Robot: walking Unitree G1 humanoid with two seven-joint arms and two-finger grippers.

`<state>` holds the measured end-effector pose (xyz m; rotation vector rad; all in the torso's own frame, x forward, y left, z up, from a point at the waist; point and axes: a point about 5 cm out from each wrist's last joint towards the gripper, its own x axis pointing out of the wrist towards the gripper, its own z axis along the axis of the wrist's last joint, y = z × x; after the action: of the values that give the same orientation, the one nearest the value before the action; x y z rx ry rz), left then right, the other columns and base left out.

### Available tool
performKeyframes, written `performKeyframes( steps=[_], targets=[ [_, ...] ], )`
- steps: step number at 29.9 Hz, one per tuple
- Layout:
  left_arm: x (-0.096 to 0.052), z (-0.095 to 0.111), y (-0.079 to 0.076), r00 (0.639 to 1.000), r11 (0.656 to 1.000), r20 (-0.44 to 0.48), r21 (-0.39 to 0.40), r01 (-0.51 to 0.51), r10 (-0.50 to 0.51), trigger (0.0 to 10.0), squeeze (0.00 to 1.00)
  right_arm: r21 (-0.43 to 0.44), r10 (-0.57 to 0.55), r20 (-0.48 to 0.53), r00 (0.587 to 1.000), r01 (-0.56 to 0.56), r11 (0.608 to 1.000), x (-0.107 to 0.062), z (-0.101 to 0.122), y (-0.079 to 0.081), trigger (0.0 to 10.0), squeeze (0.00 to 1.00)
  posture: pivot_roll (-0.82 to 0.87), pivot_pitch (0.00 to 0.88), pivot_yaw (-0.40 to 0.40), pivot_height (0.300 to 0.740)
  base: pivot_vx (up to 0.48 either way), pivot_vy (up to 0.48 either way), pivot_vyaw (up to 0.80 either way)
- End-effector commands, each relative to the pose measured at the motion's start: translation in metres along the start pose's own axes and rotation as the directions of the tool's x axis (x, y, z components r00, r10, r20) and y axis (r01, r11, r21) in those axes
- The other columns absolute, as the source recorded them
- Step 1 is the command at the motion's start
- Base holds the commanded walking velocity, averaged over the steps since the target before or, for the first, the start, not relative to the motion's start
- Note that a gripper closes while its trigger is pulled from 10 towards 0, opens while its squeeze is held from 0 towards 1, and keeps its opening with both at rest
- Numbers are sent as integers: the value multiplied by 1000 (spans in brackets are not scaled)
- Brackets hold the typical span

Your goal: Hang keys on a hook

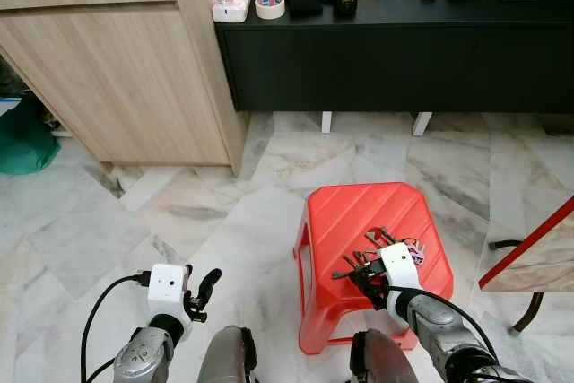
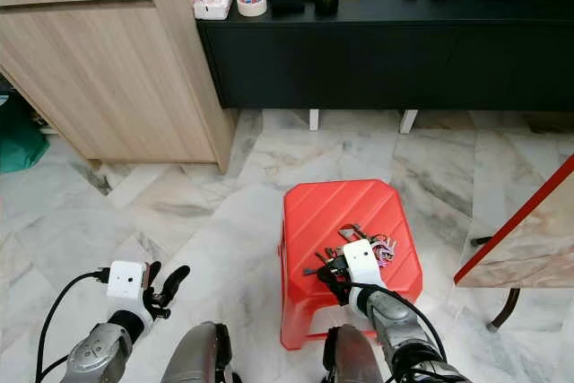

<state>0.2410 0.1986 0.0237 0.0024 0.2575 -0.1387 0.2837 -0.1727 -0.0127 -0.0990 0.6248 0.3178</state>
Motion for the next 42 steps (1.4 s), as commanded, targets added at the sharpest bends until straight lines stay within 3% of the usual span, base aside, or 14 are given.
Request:
performKeyframes(
  steps=[1,19,35,36,37,38,39,40,41,42],
  targets=[
    [-4,-6,4,1000,1000,-19,12,-9,9,10000,0,11,-3,-42,999,3,1000,-1,-11,3,0,0,100,135,31,626,0,0,0],
    [-5,-7,4,1000,1000,-23,14,-8,8,10000,0,33,17,-39,999,-16,999,-1,-15,9,0,0,103,138,32,626,0,0,0],
    [-3,-7,4,1000,1000,-22,14,-9,9,10000,0,52,41,107,993,-47,998,1,5,13,0,0,100,139,29,626,0,0,0],
    [-3,-7,4,1000,1000,-22,13,-9,9,10000,0,62,31,129,991,-39,997,1,9,11,5255,0,100,139,29,626,0,0,0],
    [-4,-7,4,1000,1000,-22,13,-9,9,10000,0,68,27,138,990,-37,997,1,10,10,5255,0,100,139,29,626,0,0,0],
    [-4,-7,4,1000,1000,-22,13,-9,9,10000,0,81,19,154,988,-32,996,1,13,9,10000,0,100,140,29,626,0,0,0],
    [-4,-7,4,1000,1000,-21,14,-8,9,10000,0,89,13,164,986,-28,996,1,15,9,10000,0,100,141,29,626,0,0,0],
    [-4,-7,4,1000,1000,-21,14,-8,8,10000,0,126,11,197,980,-37,991,1,20,7,10000,349,99,141,29,626,0,0,0],
    [-4,-7,4,1000,1000,-21,14,-8,8,10000,0,135,12,205,979,-41,990,1,22,7,10000,349,99,141,29,626,0,0,0],
    [-4,-7,4,1000,1000,-20,14,-8,8,10000,0,147,12,215,977,-44,988,1,23,6,10000,1000,99,142,30,626,0,0,0]
  ],
)
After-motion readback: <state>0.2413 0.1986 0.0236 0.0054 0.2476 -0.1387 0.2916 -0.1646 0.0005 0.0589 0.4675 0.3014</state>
